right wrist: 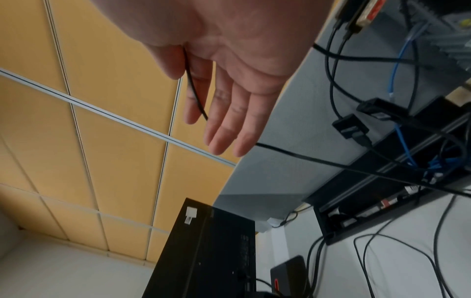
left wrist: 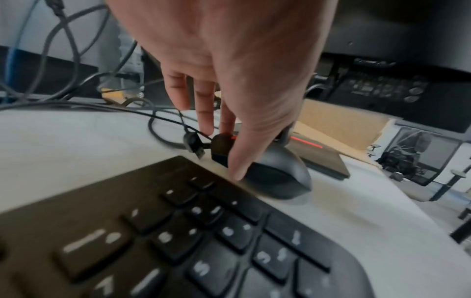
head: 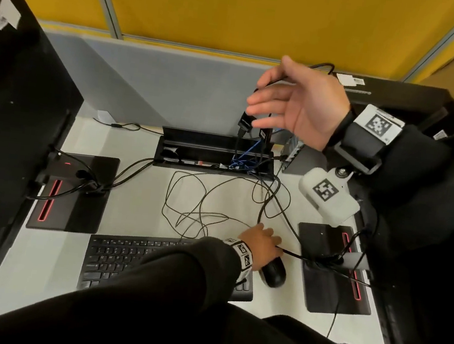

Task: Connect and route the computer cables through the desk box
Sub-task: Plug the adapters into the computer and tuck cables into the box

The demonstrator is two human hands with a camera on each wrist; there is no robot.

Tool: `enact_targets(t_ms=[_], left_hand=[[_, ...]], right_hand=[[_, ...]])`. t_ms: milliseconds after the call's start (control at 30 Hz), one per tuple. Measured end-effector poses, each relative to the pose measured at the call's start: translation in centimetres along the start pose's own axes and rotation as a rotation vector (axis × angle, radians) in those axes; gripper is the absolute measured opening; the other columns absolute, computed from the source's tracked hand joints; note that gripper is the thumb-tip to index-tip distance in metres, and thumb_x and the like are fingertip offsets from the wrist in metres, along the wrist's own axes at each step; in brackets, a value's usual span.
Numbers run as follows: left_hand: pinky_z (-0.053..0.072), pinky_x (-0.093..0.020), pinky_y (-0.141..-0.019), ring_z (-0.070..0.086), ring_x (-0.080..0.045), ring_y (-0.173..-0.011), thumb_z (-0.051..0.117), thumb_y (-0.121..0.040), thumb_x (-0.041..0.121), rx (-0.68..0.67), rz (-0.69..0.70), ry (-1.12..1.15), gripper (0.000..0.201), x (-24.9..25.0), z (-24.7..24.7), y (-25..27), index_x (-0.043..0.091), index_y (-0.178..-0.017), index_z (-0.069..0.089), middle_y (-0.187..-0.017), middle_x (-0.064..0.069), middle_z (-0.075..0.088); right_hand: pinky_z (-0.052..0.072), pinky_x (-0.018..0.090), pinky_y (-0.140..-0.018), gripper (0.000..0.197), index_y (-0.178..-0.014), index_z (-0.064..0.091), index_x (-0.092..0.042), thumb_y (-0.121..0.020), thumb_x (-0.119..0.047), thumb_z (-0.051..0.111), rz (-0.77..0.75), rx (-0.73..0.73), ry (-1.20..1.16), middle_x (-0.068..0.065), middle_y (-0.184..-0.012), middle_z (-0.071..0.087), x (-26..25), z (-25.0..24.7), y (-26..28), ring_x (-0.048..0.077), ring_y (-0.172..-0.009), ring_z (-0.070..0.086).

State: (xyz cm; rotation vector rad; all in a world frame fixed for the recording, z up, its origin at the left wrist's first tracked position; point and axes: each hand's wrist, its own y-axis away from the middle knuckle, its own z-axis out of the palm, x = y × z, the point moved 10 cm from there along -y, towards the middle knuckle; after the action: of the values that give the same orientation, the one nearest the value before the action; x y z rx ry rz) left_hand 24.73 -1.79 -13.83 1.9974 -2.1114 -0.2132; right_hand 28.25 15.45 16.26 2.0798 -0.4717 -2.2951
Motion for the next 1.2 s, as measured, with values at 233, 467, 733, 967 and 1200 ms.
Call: enact_targets(t_ms=[233, 467, 733, 967, 1200], left_hand=[[0.053, -0.043, -0.099, 0.058, -0.021, -0.12, 0.062, -0.096, 0.032, 0.157, -0.12, 0.389, 0.04, -5.7, -4.7, 5.8, 0.027, -0.136, 0.056, -0.137, 0.001, 0.056], [0.043, -0.026, -0.066, 0.055, -0.008, -0.078, 0.077, -0.082, 0.054, 0.512, -0.848, 0.636, 0.041, -21.0, -3.9, 19.5, 0.031, -0.099, 0.048, -0.091, 0.015, 0.053], [0.037, -0.051, -0.112, 0.046, -0.025, -0.136, 0.076, -0.069, 0.074, -0.059, -0.703, 0.317, 0.089, -19.5, -1.7, 15.0, 0.047, -0.146, 0.042, -0.15, 0.002, 0.048], [0.052, -0.033, -0.082, 0.067, -0.022, -0.094, 0.055, -0.097, 0.039, -0.462, -0.811, 0.377, 0.028, -20.9, 3.7, 20.2, 0.02, -0.098, 0.075, -0.106, -0.005, 0.073], [0.058, -0.033, -0.055, 0.068, -0.022, -0.059, 0.043, -0.103, 0.059, -0.294, -0.64, 1.007, 0.05, -10.5, -8.2, 16.4, 0.014, -0.103, 0.065, -0.078, -0.007, 0.064]], right_hand=[[0.055, 0.046, -0.08, 0.044, -0.101, 0.064, -0.012, -0.108, -0.044, 0.034, -0.056, -0.023, -0.183, 0.017, -0.106, 0.071, 0.0, -1.0, 0.1, 0.033, -0.096, 0.067], [0.052, 0.043, -0.083, 0.04, -0.099, 0.063, -0.014, -0.107, -0.042, 0.036, -0.189, 0.001, -0.548, 0.011, -0.105, 0.074, -3.1, -3.1, 0.9, 0.034, -0.107, 0.065], [0.05, 0.041, -0.078, 0.038, -0.097, 0.061, -0.014, -0.107, -0.041, 0.037, -0.211, -0.128, -0.525, 0.01, -0.099, 0.073, -6.6, 1.4, 1.8, 0.033, -0.097, 0.065], [0.041, 0.033, -0.064, 0.036, -0.07, 0.044, -0.02, -0.103, -0.03, 0.032, -0.296, -0.155, -0.404, 0.001, -0.06, 0.041, -9.6, -0.4, 4.6, 0.022, -0.064, 0.041], [0.051, 0.034, -0.068, 0.043, -0.081, 0.057, -0.02, -0.106, -0.045, 0.033, -0.079, -0.069, -0.208, 0.003, -0.077, 0.059, -5.5, -1.8, 1.7, 0.024, -0.071, 0.059]])
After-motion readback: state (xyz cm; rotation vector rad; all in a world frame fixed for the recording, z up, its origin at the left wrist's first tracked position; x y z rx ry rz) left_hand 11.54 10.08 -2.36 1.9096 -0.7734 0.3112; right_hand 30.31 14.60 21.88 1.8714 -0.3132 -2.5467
